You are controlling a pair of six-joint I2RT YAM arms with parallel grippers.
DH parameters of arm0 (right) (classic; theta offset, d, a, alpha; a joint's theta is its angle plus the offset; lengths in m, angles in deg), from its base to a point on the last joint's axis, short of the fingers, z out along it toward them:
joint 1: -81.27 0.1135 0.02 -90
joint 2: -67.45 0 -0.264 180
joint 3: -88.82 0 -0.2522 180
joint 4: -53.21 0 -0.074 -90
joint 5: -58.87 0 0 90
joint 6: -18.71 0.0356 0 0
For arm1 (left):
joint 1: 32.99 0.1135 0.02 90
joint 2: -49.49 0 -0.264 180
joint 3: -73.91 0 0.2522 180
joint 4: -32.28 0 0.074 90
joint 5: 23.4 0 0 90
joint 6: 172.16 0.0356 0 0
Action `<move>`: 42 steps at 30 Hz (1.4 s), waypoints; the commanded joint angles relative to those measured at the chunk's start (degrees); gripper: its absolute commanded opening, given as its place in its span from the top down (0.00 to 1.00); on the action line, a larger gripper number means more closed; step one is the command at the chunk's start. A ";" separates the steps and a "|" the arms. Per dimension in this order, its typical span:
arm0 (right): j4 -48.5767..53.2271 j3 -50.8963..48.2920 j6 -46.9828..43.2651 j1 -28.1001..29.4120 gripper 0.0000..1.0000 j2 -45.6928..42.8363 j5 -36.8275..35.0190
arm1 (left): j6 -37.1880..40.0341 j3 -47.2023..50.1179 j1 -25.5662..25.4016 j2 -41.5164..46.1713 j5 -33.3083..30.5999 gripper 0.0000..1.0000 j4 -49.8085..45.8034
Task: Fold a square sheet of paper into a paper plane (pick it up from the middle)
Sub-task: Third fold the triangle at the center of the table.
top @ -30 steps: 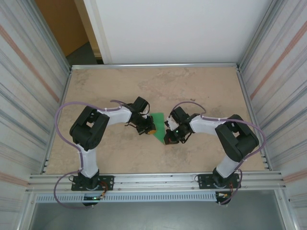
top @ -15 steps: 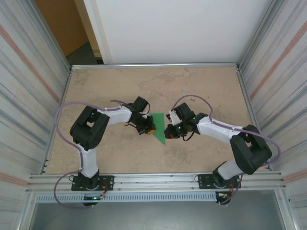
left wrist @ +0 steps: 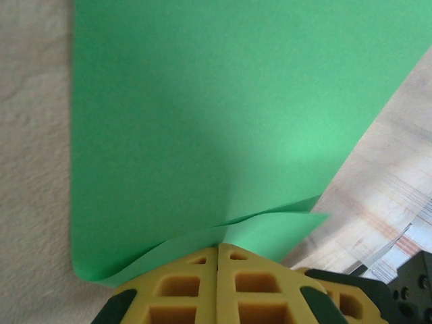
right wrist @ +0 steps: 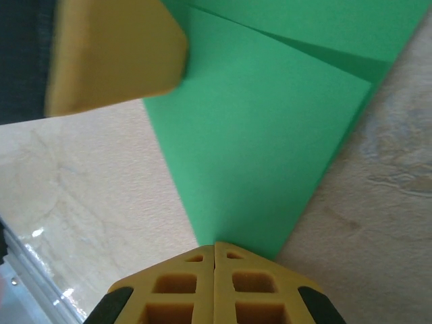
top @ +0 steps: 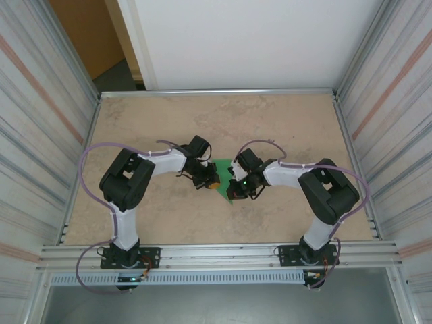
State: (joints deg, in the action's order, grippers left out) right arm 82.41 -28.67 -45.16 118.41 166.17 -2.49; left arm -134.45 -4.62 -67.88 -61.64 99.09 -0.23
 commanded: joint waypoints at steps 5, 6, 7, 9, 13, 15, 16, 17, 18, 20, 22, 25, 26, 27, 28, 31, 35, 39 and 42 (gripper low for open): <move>4.74 0.46 1.23 -0.33 1.00 3.12 -5.57 | 6.76 0.99 -0.61 4.62 -1.49 0.95 7.33; 5.21 0.47 1.22 -0.42 1.00 3.25 -5.86 | 8.44 1.29 -0.86 5.88 -1.89 0.95 8.08; 5.47 0.47 1.28 -0.49 1.00 3.36 -6.10 | 9.49 1.81 -1.08 6.95 -2.05 0.95 9.00; 5.75 0.47 1.35 -0.58 1.00 3.40 -5.98 | 9.97 3.52 -1.31 7.99 -1.87 0.95 10.76; 6.17 0.29 1.38 -0.70 1.00 3.24 -5.99 | 8.28 7.58 -1.90 7.95 -0.70 0.96 14.97; 6.48 0.33 1.58 -0.78 1.00 3.41 -6.01 | 7.32 8.98 -2.56 7.71 -0.37 0.97 16.68; 6.61 0.38 1.71 -0.77 1.00 3.39 -6.01 | 7.06 9.49 -2.93 7.65 -0.48 0.97 17.22; 6.70 0.38 1.67 -0.85 1.00 3.41 -6.03 | 6.83 9.98 -3.25 7.48 -0.48 0.97 17.84; 6.80 0.36 1.66 -0.87 1.00 3.39 -6.01 | 6.68 10.41 -3.55 7.34 -0.52 0.97 18.39; 6.97 0.45 1.58 -1.00 1.00 3.32 -6.01 | 6.46 10.80 -4.20 6.82 -0.94 0.98 18.48; 7.18 0.46 1.46 -0.96 1.00 3.28 -5.88 | 6.19 11.23 -4.95 6.24 -1.27 0.98 18.48; 7.15 0.41 1.54 -0.94 1.00 3.45 -5.80 | 6.11 11.26 -5.53 5.08 -1.12 0.99 18.78; 7.15 0.40 1.53 -0.94 1.00 3.48 -5.68 | 6.06 11.17 -5.54 4.91 -0.97 0.99 19.00; 7.28 0.41 1.53 -0.91 1.00 3.50 -5.70 | 6.06 11.09 -5.63 4.74 -0.94 0.99 19.11; 7.36 0.44 1.50 -0.95 1.00 3.62 -5.87 | 6.08 11.13 -5.57 4.69 -1.06 0.99 19.13; 8.05 0.44 1.64 -0.95 1.00 3.83 -6.64 | 6.44 11.53 -5.54 4.49 -2.16 0.99 18.74; 9.14 0.23 2.02 -0.98 1.00 4.51 -8.01 | 6.61 13.00 -5.03 4.00 -3.91 0.99 19.07; 10.62 -0.10 2.60 -0.94 1.00 4.99 -9.68 | 7.25 14.71 -4.05 3.90 -5.22 0.99 20.29; 11.67 -0.58 3.24 -1.20 1.00 5.26 -10.57 | 8.20 15.60 -2.10 4.06 -5.34 0.98 21.35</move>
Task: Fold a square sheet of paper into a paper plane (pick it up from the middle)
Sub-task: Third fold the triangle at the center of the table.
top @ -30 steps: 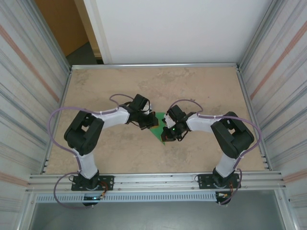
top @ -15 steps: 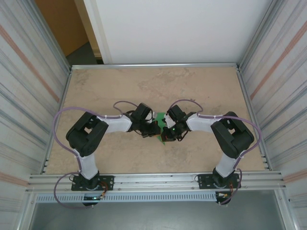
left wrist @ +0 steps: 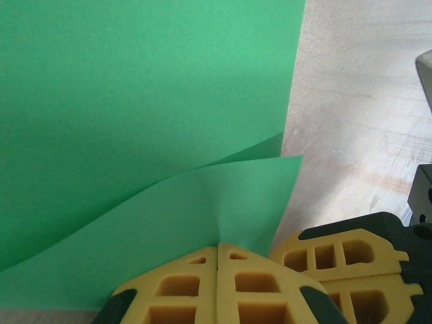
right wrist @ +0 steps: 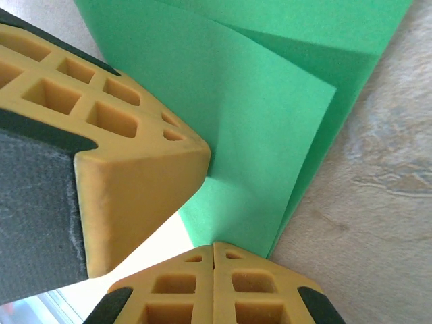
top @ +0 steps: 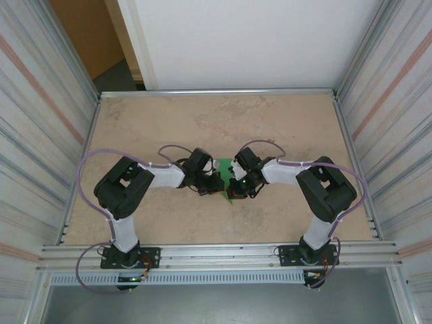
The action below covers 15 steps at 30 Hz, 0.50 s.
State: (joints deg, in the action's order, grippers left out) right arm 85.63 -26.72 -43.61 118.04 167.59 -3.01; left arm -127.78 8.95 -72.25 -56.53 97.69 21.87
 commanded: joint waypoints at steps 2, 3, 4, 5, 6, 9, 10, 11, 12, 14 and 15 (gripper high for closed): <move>9.13 -2.70 1.76 -0.96 1.00 4.09 -10.76 | 2.25 2.08 3.99 -1.00 -3.73 0.98 -0.46; 9.74 -2.70 1.76 -0.93 1.00 4.23 -11.30 | 2.78 1.84 4.88 -1.12 -3.65 0.98 -0.61; 10.11 -2.71 1.76 -0.92 1.00 4.38 -11.69 | 3.19 1.51 5.81 -1.25 -3.50 0.98 -0.86; 10.47 -2.71 1.81 -1.00 1.00 4.47 -11.85 | 3.64 1.03 6.75 -1.58 -3.41 0.98 -1.31; 10.68 -2.75 1.76 -1.10 1.00 4.45 -11.87 | 4.07 0.56 7.82 -1.85 -3.41 0.98 -1.73; 11.36 -2.75 1.88 -1.24 1.00 4.20 -12.10 | 5.35 -0.28 10.32 -2.52 -3.88 0.99 -3.58; 11.46 -2.71 1.81 -1.43 1.00 4.11 -12.16 | 5.89 -0.55 11.18 -2.61 -4.18 0.99 -4.27; 11.57 -2.71 1.89 -1.51 1.00 3.88 -12.21 | 6.28 -0.64 11.99 -2.67 -4.33 0.99 -4.77; 11.74 -2.58 1.92 -1.64 1.00 3.76 -12.26 | 6.45 -0.68 12.66 -2.64 -4.49 0.99 -5.14; 12.09 -2.04 2.16 -1.79 1.00 3.36 -11.66 | 7.12 -1.18 13.94 -2.53 -4.33 0.99 -6.17; 12.04 -1.62 2.21 -1.79 1.00 3.16 -10.96 | 7.42 -1.50 14.30 -2.33 -4.29 0.99 -6.69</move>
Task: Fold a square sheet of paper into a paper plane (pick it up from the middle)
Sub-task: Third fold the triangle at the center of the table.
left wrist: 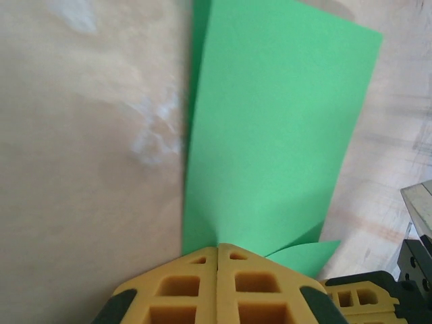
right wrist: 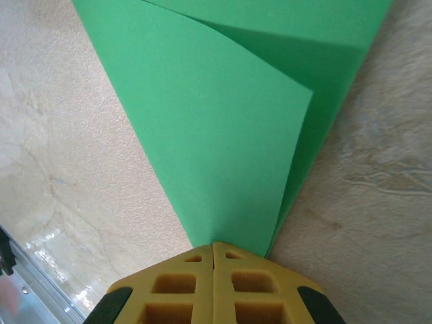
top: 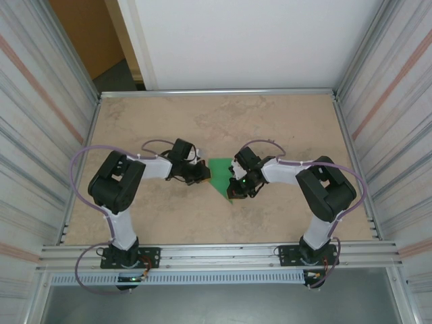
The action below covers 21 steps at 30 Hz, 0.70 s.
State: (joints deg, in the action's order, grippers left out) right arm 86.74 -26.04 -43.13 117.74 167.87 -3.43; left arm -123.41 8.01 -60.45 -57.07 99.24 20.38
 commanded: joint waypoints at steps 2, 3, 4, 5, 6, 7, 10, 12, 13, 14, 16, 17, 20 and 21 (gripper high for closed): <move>10.84 -0.86 2.02 -1.56 1.00 1.77 -8.71 | 3.45 -1.56 2.63 -0.45 -5.77 0.99 -6.28; 10.71 -0.17 1.99 -1.49 1.00 1.12 -7.90 | 3.35 -2.01 2.63 0.41 -5.30 0.99 -6.51; 10.24 0.83 1.93 -1.49 0.99 0.16 -6.68 | 2.78 -2.35 2.55 1.84 -5.03 0.98 -6.50; 9.68 1.89 1.68 -1.57 0.97 -1.16 -5.20 | 1.98 -2.61 2.55 3.48 -4.78 0.97 -6.44; 8.97 2.82 1.32 -1.66 0.95 -2.32 -3.66 | 1.37 -2.83 2.50 4.84 -4.64 0.97 -6.36; 8.12 3.84 1.03 -1.82 0.93 -3.78 -2.37 | 0.56 -2.80 2.50 6.51 -4.69 0.96 -6.14; 5.23 5.28 1.06 -2.28 0.86 -7.53 -0.41 | -2.53 -1.41 2.16 10.44 -5.37 0.91 -4.85; 3.46 5.22 1.26 -2.36 0.81 -8.93 -0.10 | -4.39 0.19 1.70 12.24 -6.09 0.87 -4.25; 2.82 5.10 1.52 -2.37 0.79 -9.25 -0.36 | -5.49 1.25 1.34 12.91 -6.36 0.84 -3.64; 2.17 4.84 1.86 -2.44 0.79 -9.23 -0.80 | -6.67 2.30 0.91 13.38 -6.37 0.82 -3.03; 1.35 4.78 3.08 -2.69 0.79 -8.15 -1.46 | -9.01 4.15 -0.12 13.81 -6.08 0.77 -1.25; 1.07 4.86 3.73 -2.88 0.80 -7.17 -1.65 | -10.21 5.02 -0.79 13.69 -5.63 0.75 -0.02; -0.96 4.81 5.27 -3.06 0.81 -4.52 -1.69 | -13.33 6.44 -2.77 12.47 -4.40 0.71 2.75; -1.38 4.79 5.85 -3.15 0.81 -3.92 -2.18 | -14.36 6.75 -3.24 12.07 -4.26 0.70 3.52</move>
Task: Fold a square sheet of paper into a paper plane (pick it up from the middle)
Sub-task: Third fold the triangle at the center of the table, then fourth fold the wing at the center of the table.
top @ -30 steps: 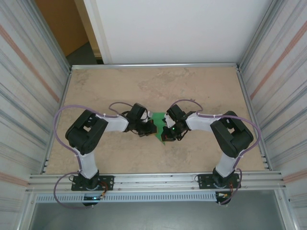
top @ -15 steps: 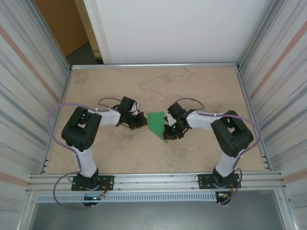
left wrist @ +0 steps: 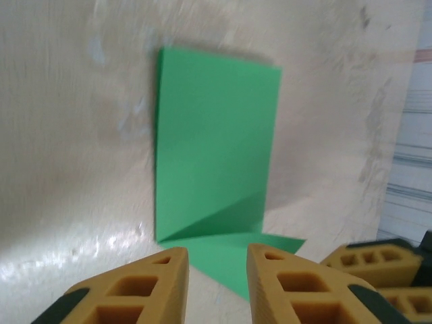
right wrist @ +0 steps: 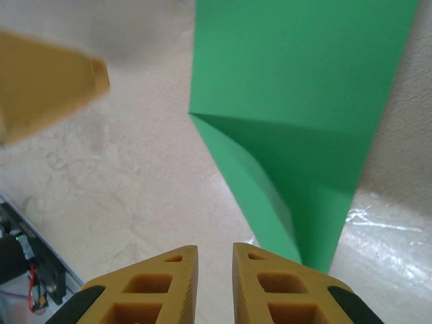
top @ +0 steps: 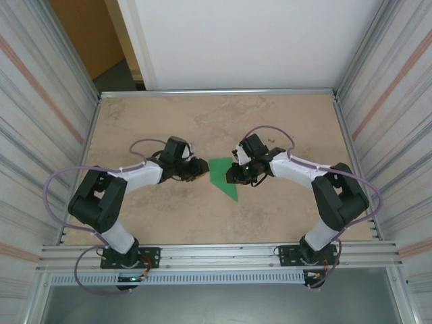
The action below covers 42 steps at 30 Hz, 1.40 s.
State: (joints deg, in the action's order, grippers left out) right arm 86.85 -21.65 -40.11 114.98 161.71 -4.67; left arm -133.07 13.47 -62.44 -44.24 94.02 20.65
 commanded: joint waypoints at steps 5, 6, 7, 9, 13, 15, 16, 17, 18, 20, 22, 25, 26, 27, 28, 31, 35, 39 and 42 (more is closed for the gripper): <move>-2.74 -0.17 3.54 -1.56 0.81 5.32 -1.85 | -7.72 2.11 -3.01 -2.98 1.07 0.67 5.42; -2.70 -0.22 3.56 -1.88 0.81 5.94 -2.11 | -8.23 1.96 -3.11 -3.41 1.00 0.67 5.43; -2.69 -0.24 3.47 -2.10 0.81 6.47 -2.20 | -8.66 1.97 -3.23 -3.76 0.87 0.66 5.35; -2.64 -0.36 3.25 -2.42 0.81 7.45 -2.26 | -9.56 1.93 -3.29 -4.49 1.11 0.66 5.77; -2.63 -0.49 3.02 -2.60 0.81 8.98 -2.52 | -10.17 1.28 -3.42 -5.41 1.78 0.69 5.67; -2.50 -0.45 3.01 -2.67 0.81 9.73 -2.37 | -9.99 0.82 -3.41 -5.95 1.98 0.71 4.95; -2.30 -0.36 3.01 -2.69 0.82 10.14 -2.37 | -9.85 0.59 -3.41 -6.21 2.04 0.71 4.77; -2.13 -0.35 3.01 -2.69 0.82 10.40 -2.36 | -9.82 0.54 -3.37 -6.41 2.10 0.71 4.73; -2.09 -0.31 2.93 -2.64 0.82 10.66 -2.37 | -9.97 0.47 -3.36 -6.73 2.19 0.71 4.60; -1.95 -0.35 2.92 -2.69 0.83 11.03 -2.61 | -10.08 0.23 -3.34 -7.12 2.35 0.71 4.29; -1.54 -0.36 2.88 -2.75 0.84 11.34 -2.91 | -10.21 0.09 -3.34 -7.49 2.31 0.71 3.89; -1.41 -0.40 2.83 -2.86 0.84 11.37 -3.01 | -10.24 -0.21 -3.37 -7.75 2.03 0.70 3.65; -1.41 -0.40 2.83 -2.87 0.84 11.38 -3.00 | -10.14 -0.49 -3.40 -7.99 2.16 0.70 3.75; -1.44 -0.33 2.84 -2.91 0.84 11.46 -2.99 | -9.99 -0.82 -3.40 -8.35 2.49 0.70 4.06; -1.34 -0.31 2.83 -2.87 0.84 11.45 -3.00 | -9.81 -1.18 -3.41 -8.62 2.90 0.70 4.19; -1.37 -0.26 2.83 -2.86 0.84 11.64 -2.98 | -9.38 -2.57 -3.38 -9.37 3.69 0.71 4.20; -1.33 -0.33 2.83 -2.88 0.84 11.42 -3.23 | -9.37 -3.20 -3.28 -9.32 4.29 0.70 4.92; -1.25 -0.41 2.70 -2.95 0.84 11.30 -3.40 | -11.00 -1.73 -2.84 -8.40 5.51 0.70 9.03; -1.32 -0.40 2.67 -2.95 0.84 11.28 -3.35 | -10.94 -1.14 -2.24 -8.45 7.19 0.70 11.83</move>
State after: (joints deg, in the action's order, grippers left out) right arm 83.79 -21.69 -38.28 112.29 170.73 -5.81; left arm -143.46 11.70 -65.37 -53.38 98.65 28.71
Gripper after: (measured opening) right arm 0.157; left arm 0.298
